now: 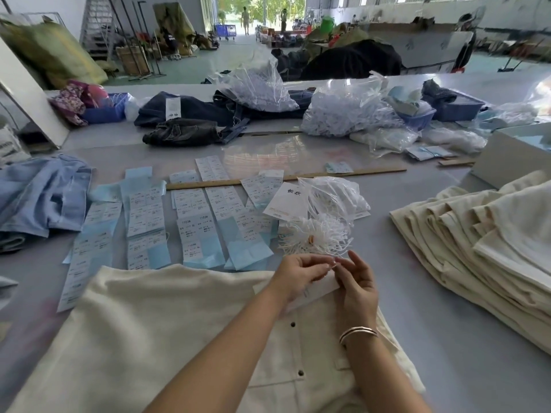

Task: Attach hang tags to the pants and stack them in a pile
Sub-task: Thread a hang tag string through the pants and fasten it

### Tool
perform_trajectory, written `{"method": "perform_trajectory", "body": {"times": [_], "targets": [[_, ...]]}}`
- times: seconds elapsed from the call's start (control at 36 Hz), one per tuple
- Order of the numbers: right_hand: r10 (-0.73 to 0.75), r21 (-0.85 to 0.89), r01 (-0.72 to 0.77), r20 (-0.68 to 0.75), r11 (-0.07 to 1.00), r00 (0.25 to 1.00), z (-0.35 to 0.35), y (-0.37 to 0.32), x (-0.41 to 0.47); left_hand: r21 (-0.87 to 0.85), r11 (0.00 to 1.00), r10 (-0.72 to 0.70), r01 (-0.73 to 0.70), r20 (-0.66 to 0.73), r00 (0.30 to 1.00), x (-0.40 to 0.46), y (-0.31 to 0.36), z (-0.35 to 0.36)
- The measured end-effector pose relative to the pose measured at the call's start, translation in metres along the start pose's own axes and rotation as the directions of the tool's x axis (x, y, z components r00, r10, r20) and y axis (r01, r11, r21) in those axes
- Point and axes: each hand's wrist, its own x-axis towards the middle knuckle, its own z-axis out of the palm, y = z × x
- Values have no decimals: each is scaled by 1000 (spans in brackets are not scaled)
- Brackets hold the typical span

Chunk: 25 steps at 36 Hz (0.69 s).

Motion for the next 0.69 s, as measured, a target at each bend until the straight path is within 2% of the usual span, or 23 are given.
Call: {"method": "perform_trajectory", "body": {"times": [0.11, 0.28, 0.44, 0.61, 0.69], "targets": [[9, 17, -9, -3, 1000, 1000, -1, 1, 0, -43, 999, -13, 14, 24, 1000, -3, -12, 5], [2, 14, -2, 0, 1000, 1000, -1, 1, 1, -79, 997, -14, 5, -105, 994, 0, -16, 8], [19, 19, -19, 2, 1000, 1000, 1, 0, 0, -35, 999, 8, -13, -148, 989, -1, -20, 12], [-7, -22, 7, 9, 1000, 1000, 2, -1, -1, -289, 957, -70, 9, -202, 977, -5, -17, 14], [-24, -105, 27, 27, 994, 999, 2, 1, -1, -368, 930, -108, 22, -217, 970, -6, -15, 16]]}}
